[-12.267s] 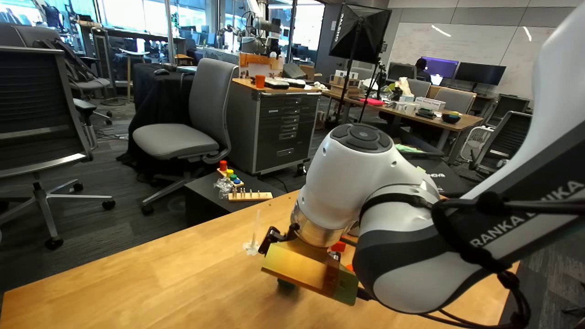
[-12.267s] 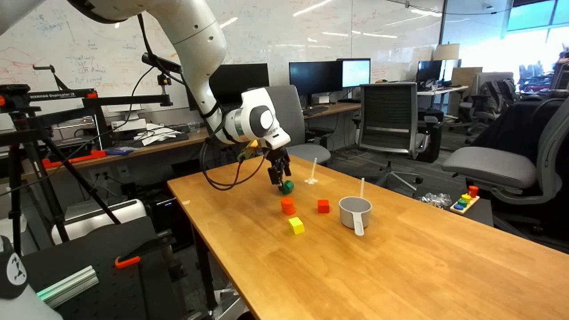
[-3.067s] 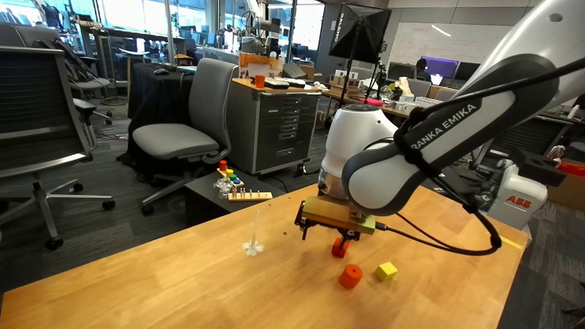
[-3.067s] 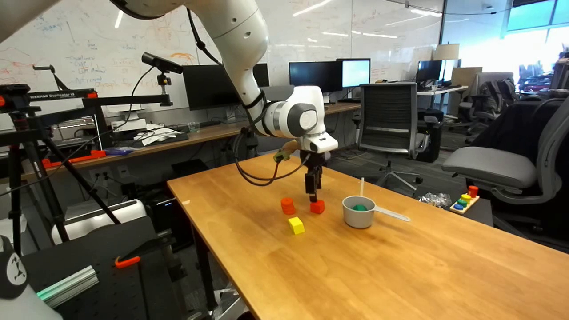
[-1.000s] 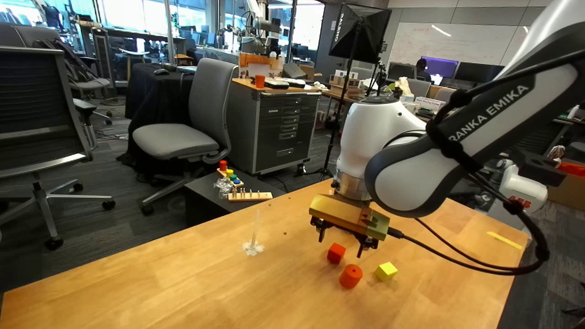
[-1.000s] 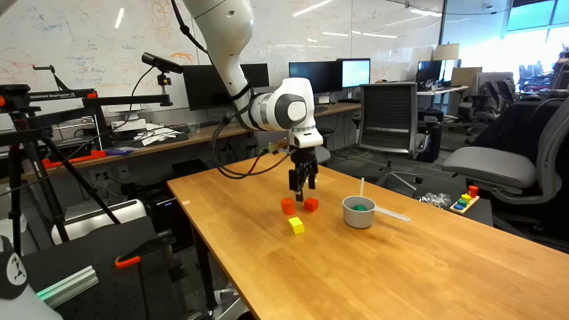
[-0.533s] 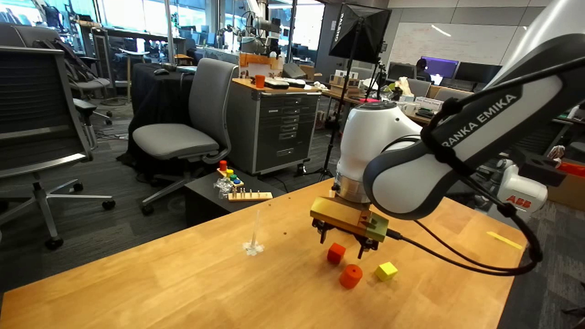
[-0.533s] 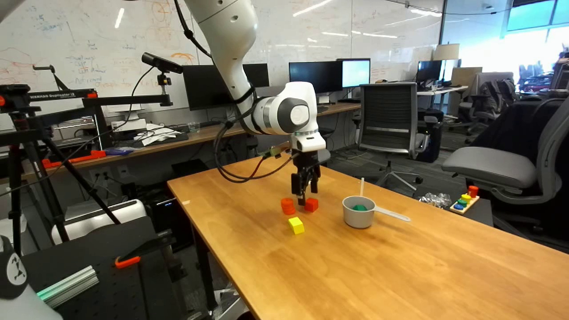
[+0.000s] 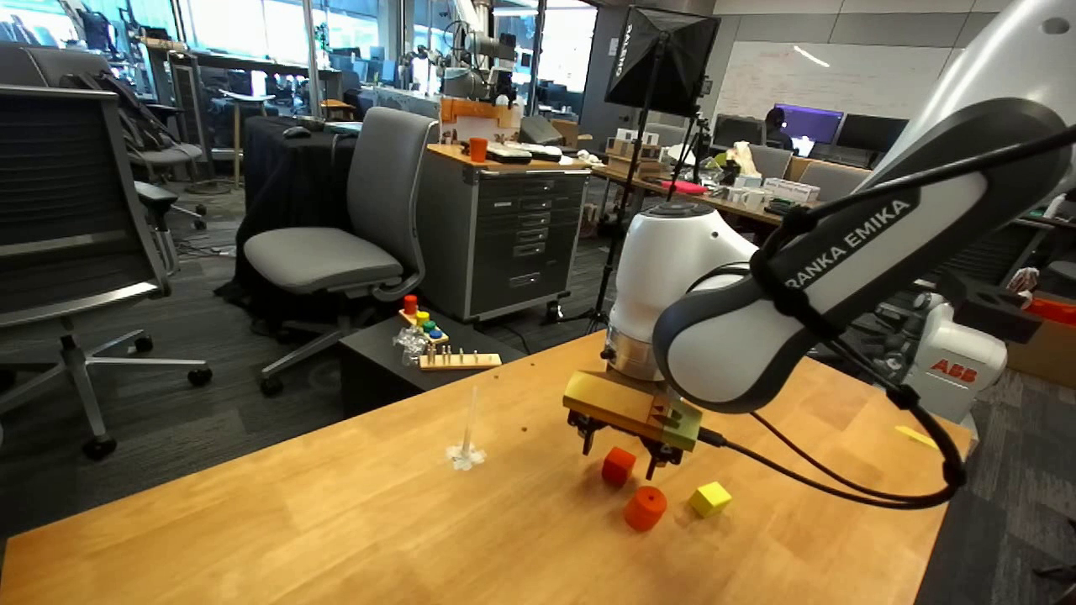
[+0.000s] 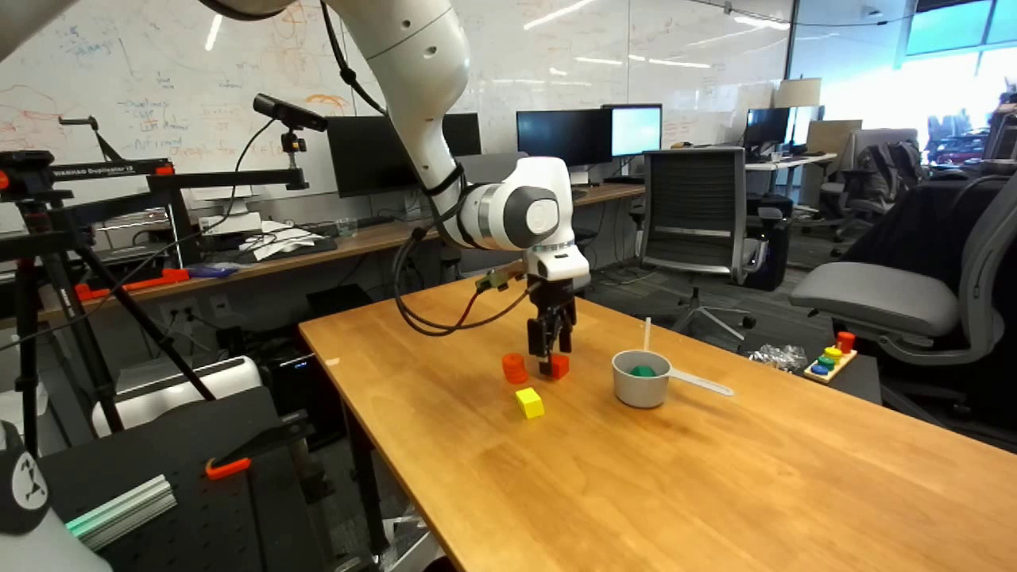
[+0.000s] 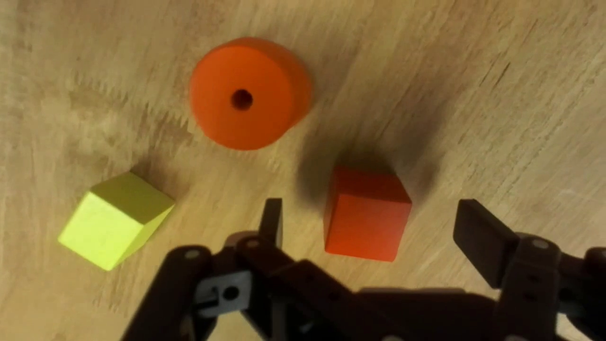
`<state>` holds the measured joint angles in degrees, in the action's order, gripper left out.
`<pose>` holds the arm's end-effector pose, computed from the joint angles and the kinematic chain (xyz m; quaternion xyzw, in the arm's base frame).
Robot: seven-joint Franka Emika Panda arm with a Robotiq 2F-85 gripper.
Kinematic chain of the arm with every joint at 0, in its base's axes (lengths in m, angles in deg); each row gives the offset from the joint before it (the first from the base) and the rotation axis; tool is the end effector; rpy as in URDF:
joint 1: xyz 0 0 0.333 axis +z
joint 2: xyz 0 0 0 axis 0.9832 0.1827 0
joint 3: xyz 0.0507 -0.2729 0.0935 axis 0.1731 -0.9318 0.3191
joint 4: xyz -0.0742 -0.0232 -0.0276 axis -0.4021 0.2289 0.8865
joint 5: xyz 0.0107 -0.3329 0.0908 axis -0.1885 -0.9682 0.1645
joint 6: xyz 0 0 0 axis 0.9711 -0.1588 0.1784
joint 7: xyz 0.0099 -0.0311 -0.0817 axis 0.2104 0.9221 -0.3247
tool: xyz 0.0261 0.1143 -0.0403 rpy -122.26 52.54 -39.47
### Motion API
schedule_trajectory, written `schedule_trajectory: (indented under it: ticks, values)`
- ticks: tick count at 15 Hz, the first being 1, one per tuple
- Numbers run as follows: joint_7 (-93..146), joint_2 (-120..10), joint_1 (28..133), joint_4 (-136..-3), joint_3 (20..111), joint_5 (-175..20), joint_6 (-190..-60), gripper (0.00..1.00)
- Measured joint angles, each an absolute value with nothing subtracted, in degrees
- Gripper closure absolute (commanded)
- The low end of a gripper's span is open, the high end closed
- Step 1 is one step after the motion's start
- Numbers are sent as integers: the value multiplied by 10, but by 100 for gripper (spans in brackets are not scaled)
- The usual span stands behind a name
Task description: Put all the blocks in the gray pot one at a time except the orange cylindrical block
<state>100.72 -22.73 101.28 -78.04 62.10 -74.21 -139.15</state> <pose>0.5832 0.1551 0.0961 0.8571 -0.5131 0.0316 0.0339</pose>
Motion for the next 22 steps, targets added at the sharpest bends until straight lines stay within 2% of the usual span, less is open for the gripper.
schedule_trajectory:
  ticks: [6,7,16,22]
  values:
    - [988,-203,1013,-747,628,-742,-1392,85]
    - [986,-203,1013,-744,628,-742,-1392,87]
    - [976,-259,1023,-741,613,-785,-1392,87]
    - [980,-349,1022,-827,564,-829,-1396,87]
